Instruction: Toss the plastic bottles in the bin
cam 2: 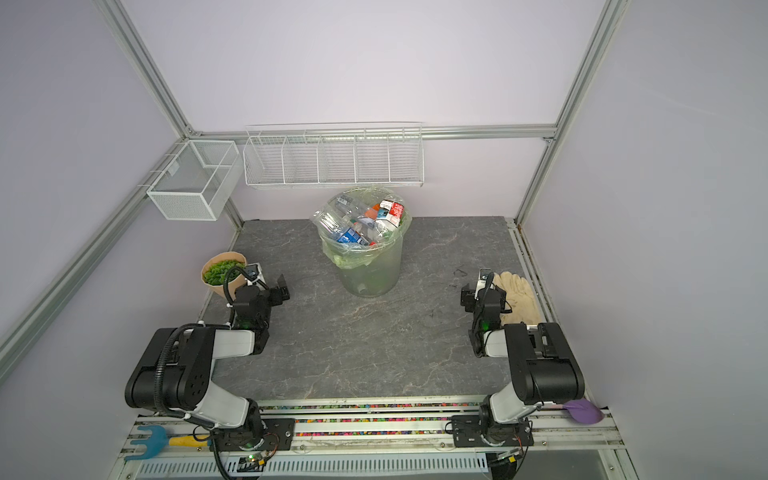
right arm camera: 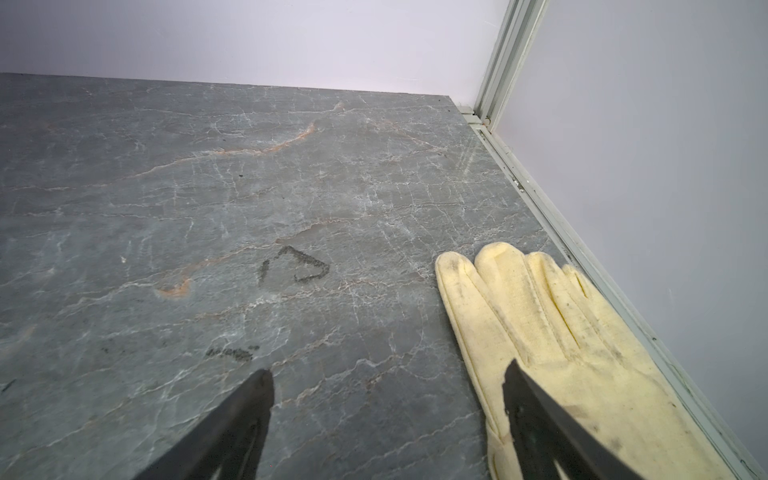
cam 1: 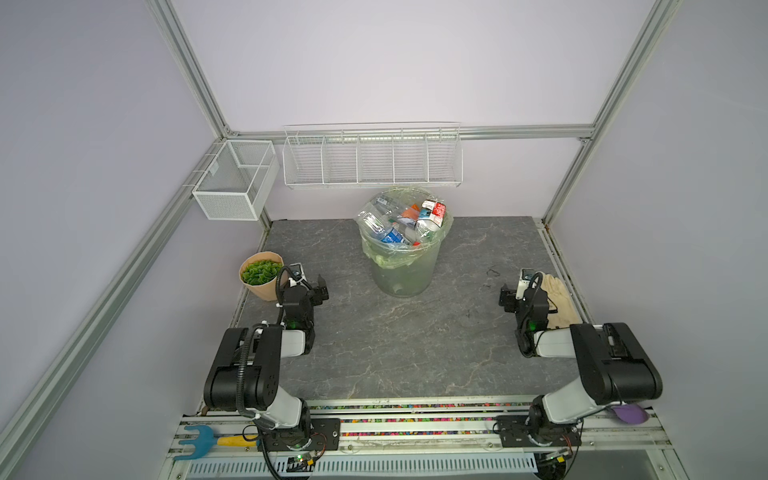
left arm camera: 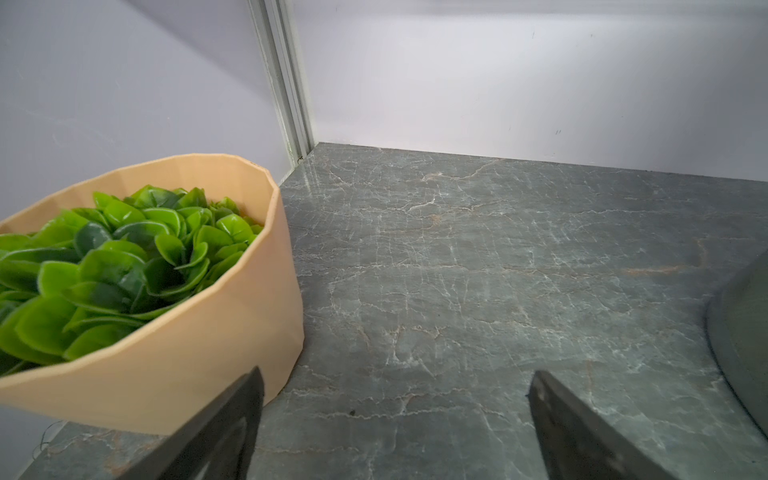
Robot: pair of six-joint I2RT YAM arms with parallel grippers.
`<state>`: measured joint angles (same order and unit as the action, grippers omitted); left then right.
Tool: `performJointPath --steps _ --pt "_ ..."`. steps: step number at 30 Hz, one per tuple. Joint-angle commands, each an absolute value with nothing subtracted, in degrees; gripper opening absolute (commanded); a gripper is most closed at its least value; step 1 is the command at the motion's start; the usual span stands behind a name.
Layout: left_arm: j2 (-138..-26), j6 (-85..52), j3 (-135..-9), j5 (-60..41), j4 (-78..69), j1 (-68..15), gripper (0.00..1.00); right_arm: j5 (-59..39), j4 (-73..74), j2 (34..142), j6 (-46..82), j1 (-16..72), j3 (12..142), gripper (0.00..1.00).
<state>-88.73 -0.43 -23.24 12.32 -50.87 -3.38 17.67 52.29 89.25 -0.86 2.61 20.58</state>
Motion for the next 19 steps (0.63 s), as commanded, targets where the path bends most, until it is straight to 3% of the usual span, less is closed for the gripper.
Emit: performJointPath --steps 1,19 --pt "-88.8 -0.7 -22.9 11.9 -51.0 -3.2 0.99 17.0 53.1 88.2 -0.6 2.4 20.8 0.89" --pt "-88.8 -0.7 -23.1 11.4 -50.7 -3.0 0.99 16.9 53.2 88.2 -0.6 2.3 20.7 0.89"
